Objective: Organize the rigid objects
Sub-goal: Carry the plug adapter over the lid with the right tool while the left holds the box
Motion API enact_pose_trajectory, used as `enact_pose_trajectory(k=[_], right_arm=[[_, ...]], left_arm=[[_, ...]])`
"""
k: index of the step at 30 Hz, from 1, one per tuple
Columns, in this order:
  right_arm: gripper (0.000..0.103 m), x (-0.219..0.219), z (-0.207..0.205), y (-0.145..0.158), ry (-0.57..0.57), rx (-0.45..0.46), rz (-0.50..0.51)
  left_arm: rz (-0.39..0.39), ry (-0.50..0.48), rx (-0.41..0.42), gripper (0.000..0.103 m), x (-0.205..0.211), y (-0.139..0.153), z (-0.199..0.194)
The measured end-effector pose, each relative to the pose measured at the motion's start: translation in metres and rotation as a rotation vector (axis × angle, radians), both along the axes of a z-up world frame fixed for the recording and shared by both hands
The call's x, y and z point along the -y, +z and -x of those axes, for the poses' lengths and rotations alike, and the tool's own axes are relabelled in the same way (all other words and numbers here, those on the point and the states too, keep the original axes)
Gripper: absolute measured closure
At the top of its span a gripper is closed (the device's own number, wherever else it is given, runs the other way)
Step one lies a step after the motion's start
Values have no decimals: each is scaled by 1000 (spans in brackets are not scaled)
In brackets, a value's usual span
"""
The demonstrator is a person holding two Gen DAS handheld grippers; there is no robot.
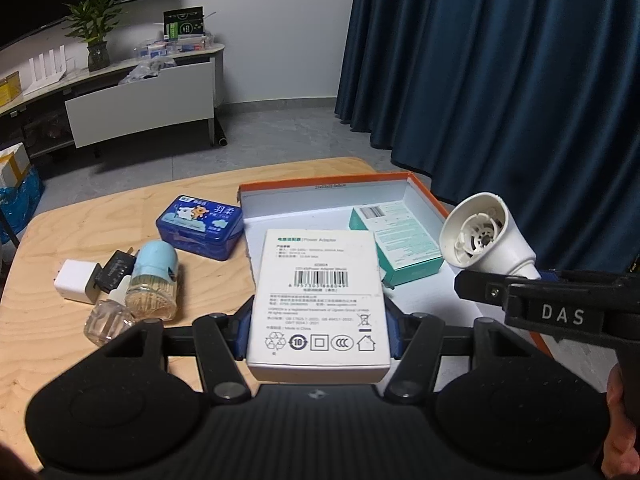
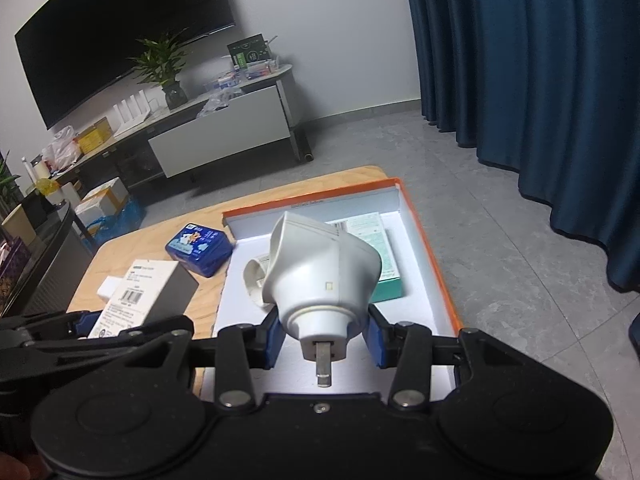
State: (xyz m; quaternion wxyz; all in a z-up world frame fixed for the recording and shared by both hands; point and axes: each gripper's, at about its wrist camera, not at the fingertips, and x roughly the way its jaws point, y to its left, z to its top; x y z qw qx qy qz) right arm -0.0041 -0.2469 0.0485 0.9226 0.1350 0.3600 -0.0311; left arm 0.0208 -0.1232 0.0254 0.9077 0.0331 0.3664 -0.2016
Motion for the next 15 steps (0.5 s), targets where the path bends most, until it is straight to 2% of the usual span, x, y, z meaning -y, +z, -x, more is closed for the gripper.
enact_pose_trajectory(k=[15], right_arm=[[52, 7, -6, -1, -5, 4, 6]], left_arm=[[-14, -24, 2, 43, 13, -1, -5]])
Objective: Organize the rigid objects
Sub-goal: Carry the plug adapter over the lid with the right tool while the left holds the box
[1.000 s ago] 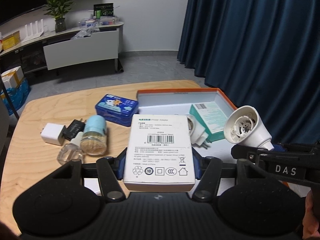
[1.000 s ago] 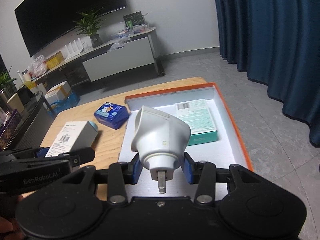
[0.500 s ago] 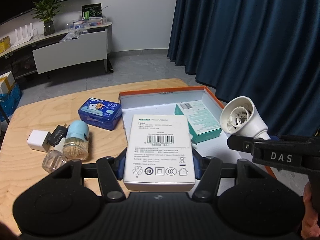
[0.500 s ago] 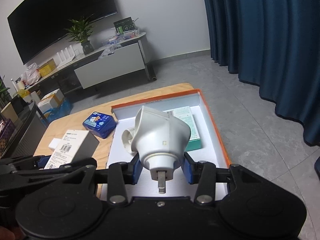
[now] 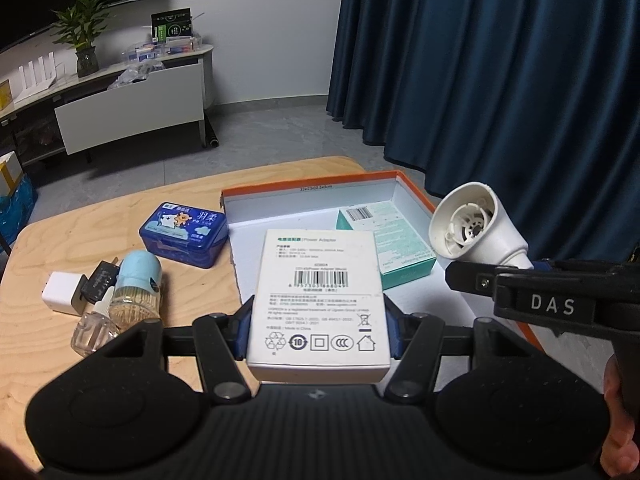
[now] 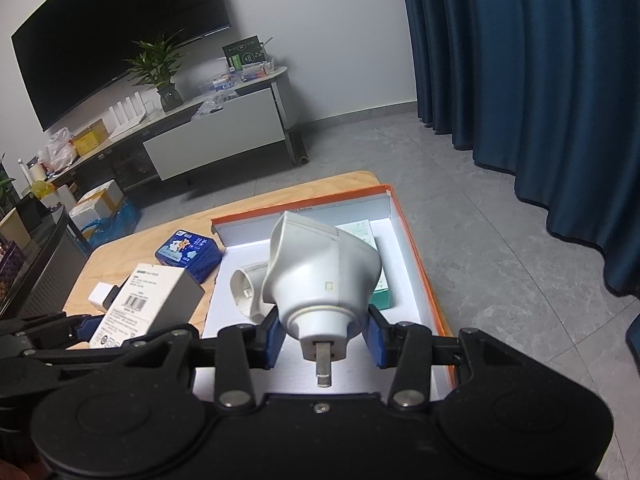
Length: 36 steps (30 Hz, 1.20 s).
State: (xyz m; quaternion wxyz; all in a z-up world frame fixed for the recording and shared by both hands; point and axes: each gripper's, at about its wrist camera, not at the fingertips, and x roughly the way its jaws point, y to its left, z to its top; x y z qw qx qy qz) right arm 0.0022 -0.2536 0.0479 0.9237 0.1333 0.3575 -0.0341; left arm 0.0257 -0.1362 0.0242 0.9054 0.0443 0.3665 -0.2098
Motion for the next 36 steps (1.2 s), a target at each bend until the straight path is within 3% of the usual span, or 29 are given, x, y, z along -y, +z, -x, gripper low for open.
enact_pose_trajectory(k=[36], right_arm=[[51, 7, -44, 0, 25, -7, 24]], left_arm=[[-4, 26, 4, 43, 14, 6, -45]])
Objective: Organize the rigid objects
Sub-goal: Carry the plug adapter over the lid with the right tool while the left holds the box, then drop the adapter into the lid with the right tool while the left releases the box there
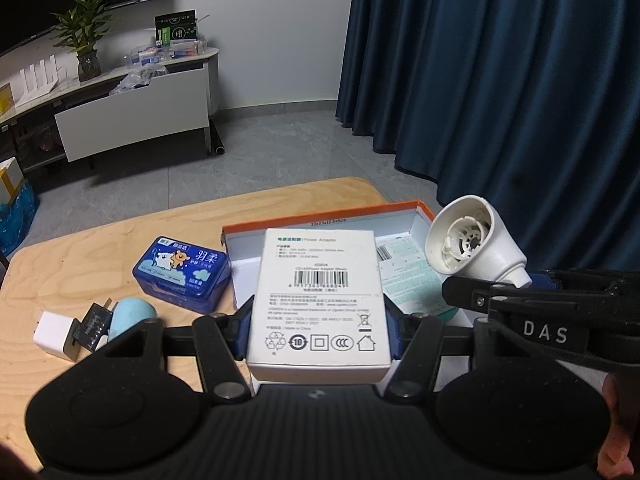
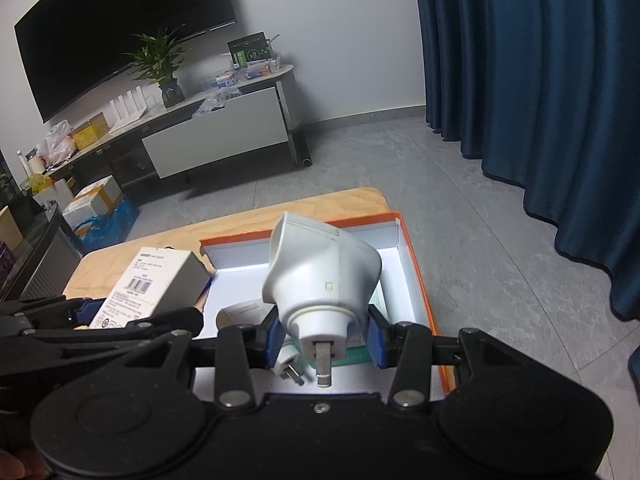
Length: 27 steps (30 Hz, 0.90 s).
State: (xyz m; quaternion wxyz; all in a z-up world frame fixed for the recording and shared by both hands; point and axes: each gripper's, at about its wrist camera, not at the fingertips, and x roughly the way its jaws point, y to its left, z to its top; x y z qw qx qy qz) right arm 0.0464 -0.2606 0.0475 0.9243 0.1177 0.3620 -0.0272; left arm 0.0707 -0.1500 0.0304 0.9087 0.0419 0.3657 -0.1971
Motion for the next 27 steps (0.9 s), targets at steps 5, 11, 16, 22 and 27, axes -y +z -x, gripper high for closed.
enact_pose_trajectory(k=[5, 11, 16, 22, 27], right_arm=[[51, 0, -10, -1, 4, -6, 5], [51, 1, -21, -7, 5, -18, 13], [51, 4, -36, -12, 5, -37, 21], [50, 7, -52, -16, 3, -37, 35], [25, 12, -55, -13, -13, 7, 51]], left_arm=[[-2, 5, -2, 43, 2, -1, -8], [-7, 10, -8, 43, 3, -4, -17], [-4, 18, -16, 43, 1, -5, -24], [-9, 16, -19, 43, 5, -7, -37], [-20, 10, -15, 43, 11, -7, -46]])
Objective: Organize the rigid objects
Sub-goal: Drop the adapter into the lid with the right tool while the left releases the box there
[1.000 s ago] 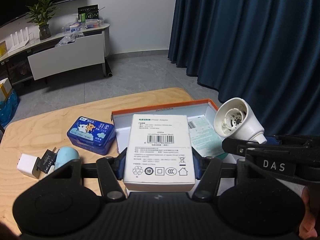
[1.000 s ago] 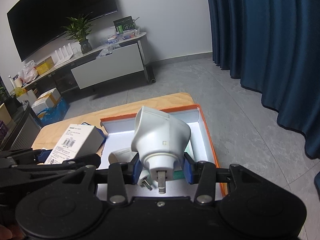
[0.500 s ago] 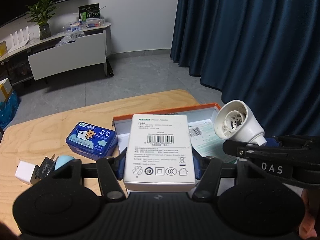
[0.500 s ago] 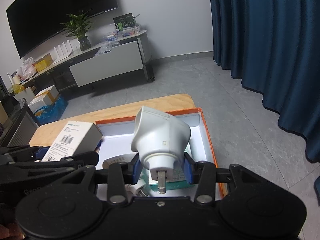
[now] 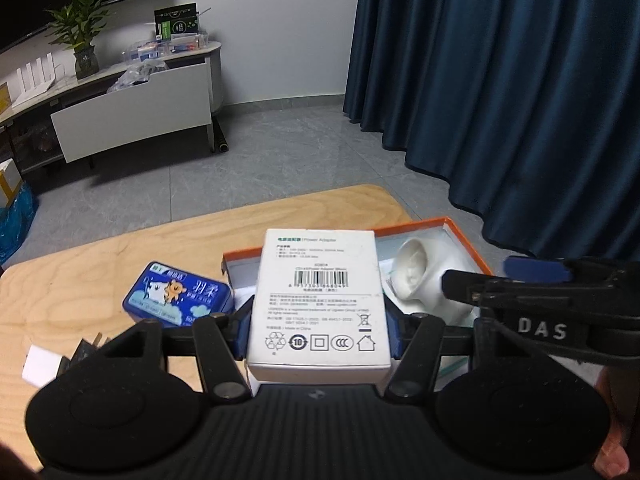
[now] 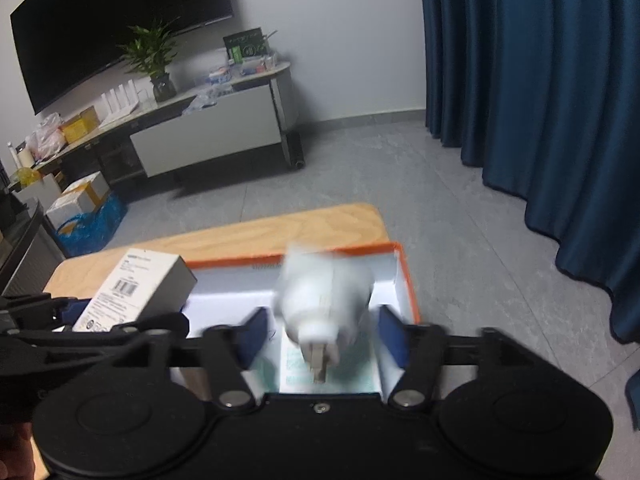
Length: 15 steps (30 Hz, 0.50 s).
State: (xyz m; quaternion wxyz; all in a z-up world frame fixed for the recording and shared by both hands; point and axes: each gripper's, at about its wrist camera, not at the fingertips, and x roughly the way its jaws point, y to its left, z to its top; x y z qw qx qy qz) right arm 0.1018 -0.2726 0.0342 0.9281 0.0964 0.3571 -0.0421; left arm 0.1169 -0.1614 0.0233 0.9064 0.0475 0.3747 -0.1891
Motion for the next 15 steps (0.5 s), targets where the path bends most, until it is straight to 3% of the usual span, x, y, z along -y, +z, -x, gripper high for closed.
enact_pose_trajectory(k=[12, 15], right_arm=[[25, 12, 33, 8, -36, 41, -19], [25, 11, 37, 10, -34, 50, -31]], left_arm=[[24, -50, -65, 42, 7, -12, -21], [35, -38, -68, 20, 4, -11, -22]])
